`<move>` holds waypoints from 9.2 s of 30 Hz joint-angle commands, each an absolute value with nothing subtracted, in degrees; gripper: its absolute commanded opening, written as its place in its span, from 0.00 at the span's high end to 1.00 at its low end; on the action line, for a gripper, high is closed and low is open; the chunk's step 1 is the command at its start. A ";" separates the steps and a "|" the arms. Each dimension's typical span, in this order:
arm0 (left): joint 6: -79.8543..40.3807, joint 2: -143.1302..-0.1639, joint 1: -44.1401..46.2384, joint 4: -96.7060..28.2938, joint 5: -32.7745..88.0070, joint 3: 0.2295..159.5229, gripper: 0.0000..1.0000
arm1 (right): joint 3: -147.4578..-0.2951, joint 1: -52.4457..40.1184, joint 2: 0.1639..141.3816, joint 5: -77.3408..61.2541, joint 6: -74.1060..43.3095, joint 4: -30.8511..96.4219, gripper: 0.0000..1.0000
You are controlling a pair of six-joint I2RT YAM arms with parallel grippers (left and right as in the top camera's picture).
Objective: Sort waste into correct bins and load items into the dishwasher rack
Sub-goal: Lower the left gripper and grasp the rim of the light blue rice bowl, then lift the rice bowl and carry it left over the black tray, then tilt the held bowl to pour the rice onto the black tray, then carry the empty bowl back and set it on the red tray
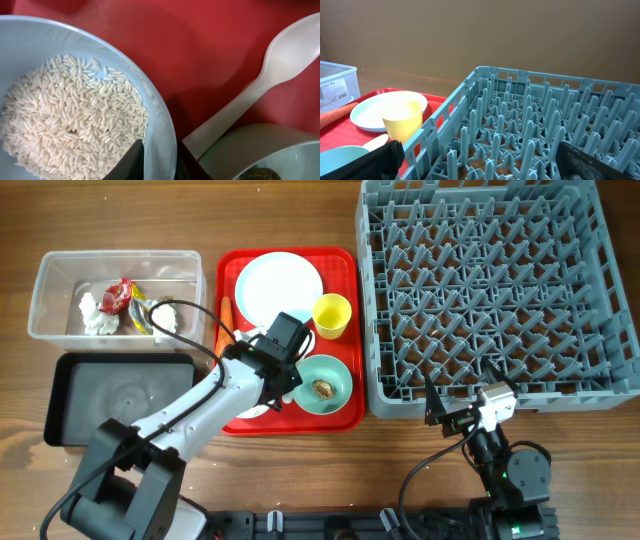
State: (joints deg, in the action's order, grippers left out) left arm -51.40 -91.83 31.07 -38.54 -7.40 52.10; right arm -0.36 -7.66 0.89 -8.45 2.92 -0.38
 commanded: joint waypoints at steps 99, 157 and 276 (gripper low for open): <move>14.87 -81.38 -49.58 -43.97 54.68 55.72 0.96 | -0.30 -7.38 0.64 -7.64 3.44 -0.58 0.00; 38.02 -90.35 -62.37 -70.98 86.30 54.22 0.96 | -0.30 -7.38 0.64 -7.64 3.46 -0.58 0.00; -11.03 -90.83 23.79 -51.27 7.81 78.46 0.48 | -0.30 -7.38 0.64 -7.64 3.42 -0.58 0.00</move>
